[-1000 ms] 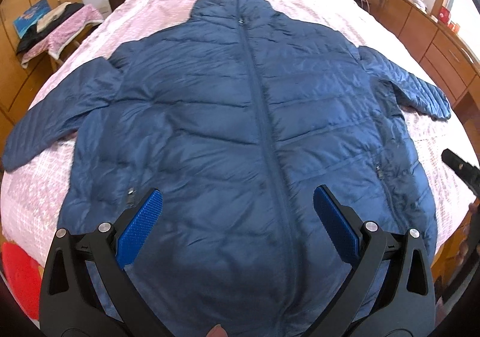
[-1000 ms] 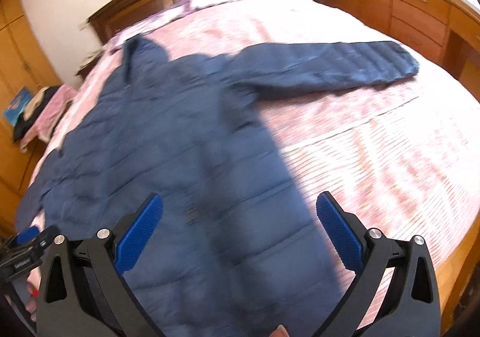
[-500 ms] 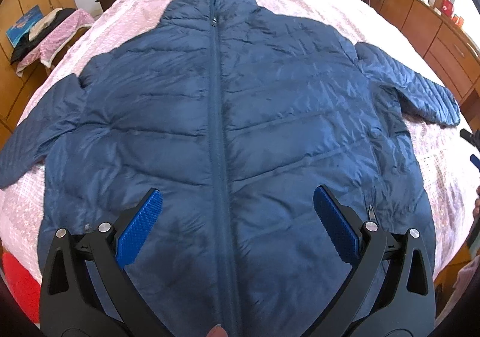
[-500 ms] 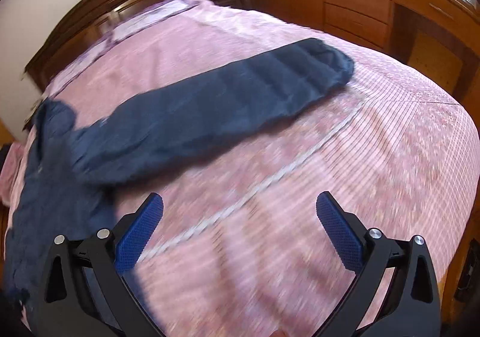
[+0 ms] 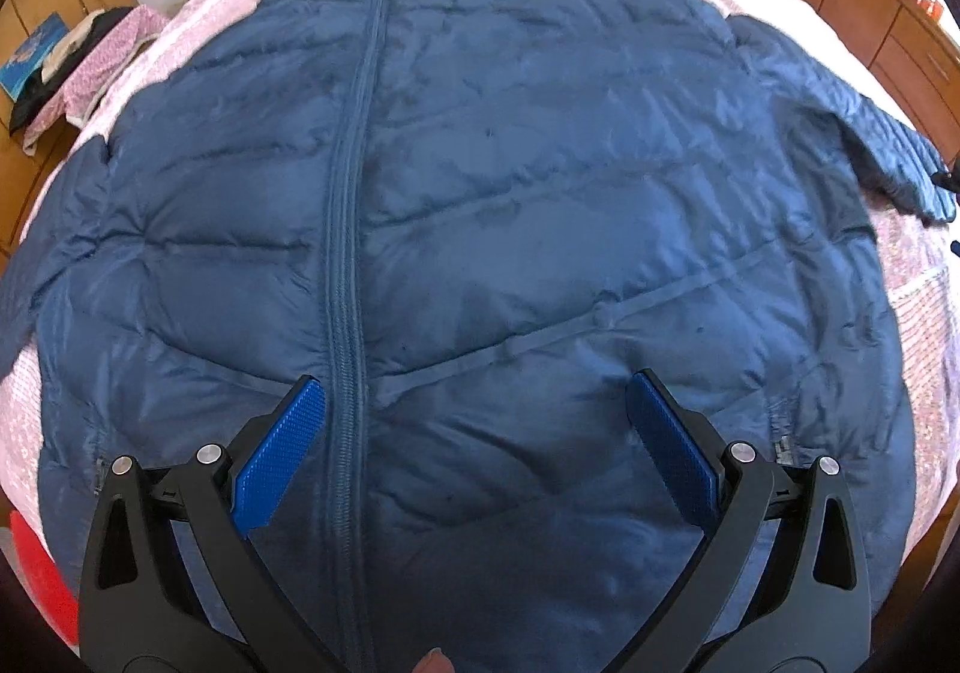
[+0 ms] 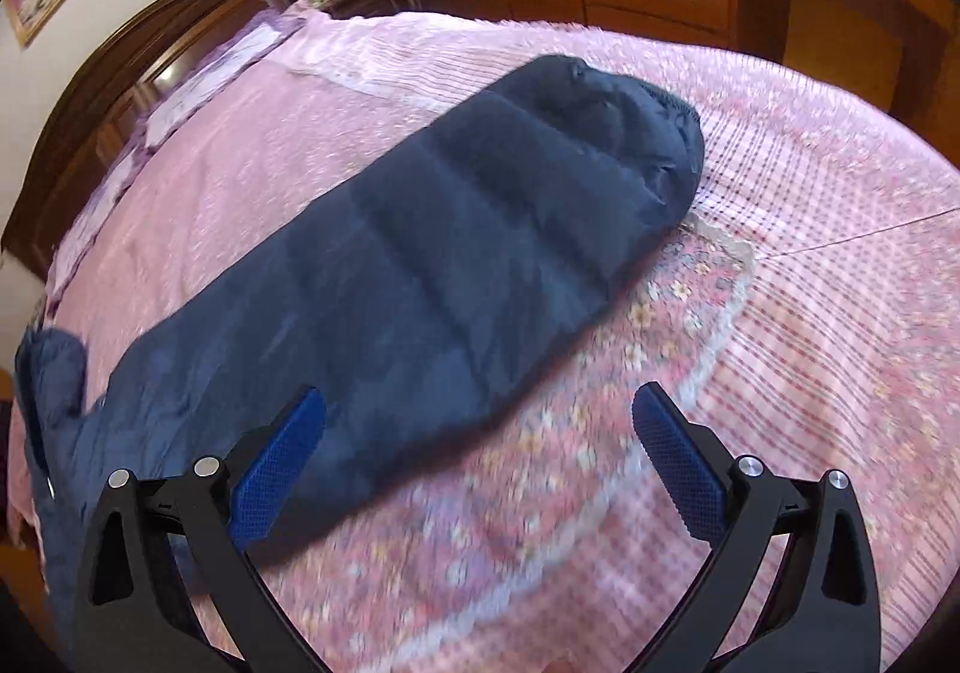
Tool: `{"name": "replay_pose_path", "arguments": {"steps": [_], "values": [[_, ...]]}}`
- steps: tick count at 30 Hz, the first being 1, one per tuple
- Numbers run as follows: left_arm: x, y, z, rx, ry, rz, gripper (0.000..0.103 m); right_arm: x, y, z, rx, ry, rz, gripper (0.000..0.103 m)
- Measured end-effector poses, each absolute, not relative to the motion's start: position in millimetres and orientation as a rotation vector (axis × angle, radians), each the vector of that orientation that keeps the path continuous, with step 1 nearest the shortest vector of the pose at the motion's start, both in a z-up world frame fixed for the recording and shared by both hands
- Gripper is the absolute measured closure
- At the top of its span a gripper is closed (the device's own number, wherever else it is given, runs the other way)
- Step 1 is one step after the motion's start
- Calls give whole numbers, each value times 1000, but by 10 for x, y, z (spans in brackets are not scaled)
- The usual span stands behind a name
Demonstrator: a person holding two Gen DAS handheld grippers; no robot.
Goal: Fold large clothes
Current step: 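Reach the right gripper to the jacket sleeve cuff and close on it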
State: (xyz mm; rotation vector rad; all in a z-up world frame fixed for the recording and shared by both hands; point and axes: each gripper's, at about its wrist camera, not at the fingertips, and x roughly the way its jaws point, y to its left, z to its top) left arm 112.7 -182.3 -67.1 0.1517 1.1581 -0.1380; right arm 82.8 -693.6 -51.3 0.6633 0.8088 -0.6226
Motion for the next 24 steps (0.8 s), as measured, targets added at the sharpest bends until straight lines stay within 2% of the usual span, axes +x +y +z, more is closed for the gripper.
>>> {"name": "replay_pose_path", "arguments": {"steps": [19, 22, 23, 24], "values": [[1157, -1897, -965, 167, 1194, -117, 3, 1184, -7231, -928, 654, 904, -592, 5], [1173, -1893, -978, 171, 1191, -119, 3, 1186, -7228, -813, 668, 871, -592, 15], [1183, -1883, -980, 170, 1192, -120, 3, 1186, -7240, -793, 674, 852, -587, 30], [1185, -1885, -982, 169, 1195, -121, 3, 1160, -7232, -760, 678, 828, -590, 39]]}}
